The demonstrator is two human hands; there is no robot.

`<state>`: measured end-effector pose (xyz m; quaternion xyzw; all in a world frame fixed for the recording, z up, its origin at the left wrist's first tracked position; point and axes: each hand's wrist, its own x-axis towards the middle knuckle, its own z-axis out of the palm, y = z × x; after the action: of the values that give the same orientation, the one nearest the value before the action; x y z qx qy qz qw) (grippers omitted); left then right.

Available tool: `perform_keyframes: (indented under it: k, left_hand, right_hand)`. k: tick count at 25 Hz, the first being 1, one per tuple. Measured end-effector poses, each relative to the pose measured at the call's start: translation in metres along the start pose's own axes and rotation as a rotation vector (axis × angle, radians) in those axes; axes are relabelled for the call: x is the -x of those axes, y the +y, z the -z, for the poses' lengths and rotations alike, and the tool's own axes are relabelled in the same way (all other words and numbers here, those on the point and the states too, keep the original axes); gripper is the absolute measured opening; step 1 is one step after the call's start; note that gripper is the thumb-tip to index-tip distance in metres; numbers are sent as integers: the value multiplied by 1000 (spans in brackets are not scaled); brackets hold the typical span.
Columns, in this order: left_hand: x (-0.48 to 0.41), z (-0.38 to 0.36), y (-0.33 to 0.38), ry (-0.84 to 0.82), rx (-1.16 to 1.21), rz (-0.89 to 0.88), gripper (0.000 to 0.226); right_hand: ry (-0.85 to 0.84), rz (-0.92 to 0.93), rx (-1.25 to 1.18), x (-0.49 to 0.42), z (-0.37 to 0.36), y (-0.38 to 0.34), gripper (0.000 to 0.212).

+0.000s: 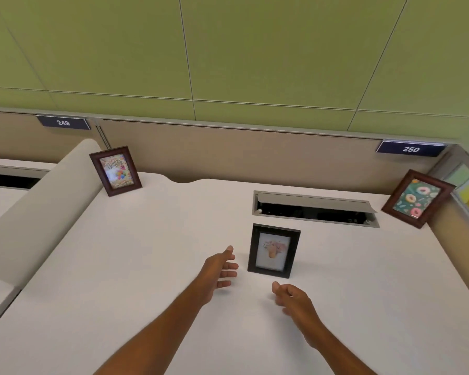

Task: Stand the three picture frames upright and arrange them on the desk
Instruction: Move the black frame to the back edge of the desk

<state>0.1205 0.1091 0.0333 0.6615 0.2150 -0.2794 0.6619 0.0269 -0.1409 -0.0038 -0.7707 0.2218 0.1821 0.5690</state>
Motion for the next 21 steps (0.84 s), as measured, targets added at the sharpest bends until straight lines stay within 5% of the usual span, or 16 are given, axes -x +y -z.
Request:
perform_keyframes:
  k: [12,21]
  left_hand:
    - [-6,-52,16,16,-109,-100,73]
    - [-18,-55,26,-80,-164,-122,59]
  right_hand:
    - [27,-1,-216,-46,66,-60,73]
    - [-70,-104,-323,-73,51,-91,90]
